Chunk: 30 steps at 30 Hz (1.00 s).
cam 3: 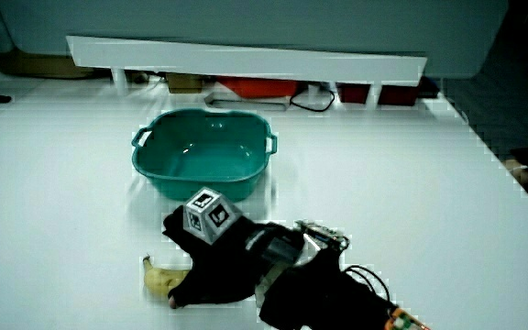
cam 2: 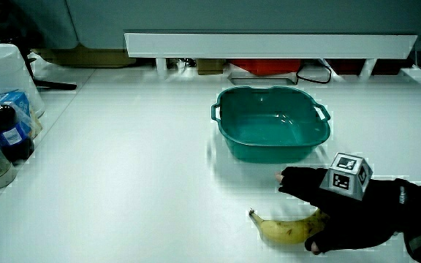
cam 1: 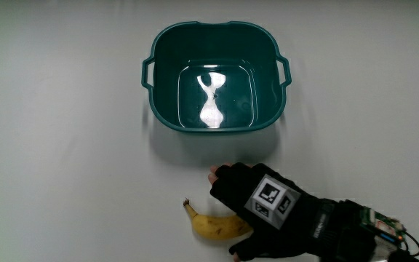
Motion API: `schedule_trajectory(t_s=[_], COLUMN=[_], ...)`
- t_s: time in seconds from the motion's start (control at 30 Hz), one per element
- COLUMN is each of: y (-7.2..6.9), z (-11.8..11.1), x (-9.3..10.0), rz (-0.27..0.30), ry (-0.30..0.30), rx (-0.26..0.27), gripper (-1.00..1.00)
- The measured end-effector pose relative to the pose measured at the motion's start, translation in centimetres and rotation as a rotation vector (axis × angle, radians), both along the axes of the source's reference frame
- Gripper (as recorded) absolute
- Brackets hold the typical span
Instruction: Pick banana from desk
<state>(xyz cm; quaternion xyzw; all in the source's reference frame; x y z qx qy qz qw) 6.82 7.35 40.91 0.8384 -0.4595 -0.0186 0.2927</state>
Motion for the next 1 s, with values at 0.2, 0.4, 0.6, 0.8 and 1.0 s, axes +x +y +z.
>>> schedule_trajectory(t_s=[0.2,0.4,0.6,0.8,1.0], y=[0.9,1.6,2.1,2.3,2.6], z=[1.7,3.2,4.2,4.1,3.2], x=[-1.6,-2.2,-2.5,-2.5,-2.8], rz=[-0.050,-0.064,-0.083,-0.092,-0.112], ry=[-0.001,0.052,0.097,0.074,0.032], rx=[0.019,0.017,-0.003,-0.009,0.037], gripper=[0.00,0.00,0.11,0.42,0.74])
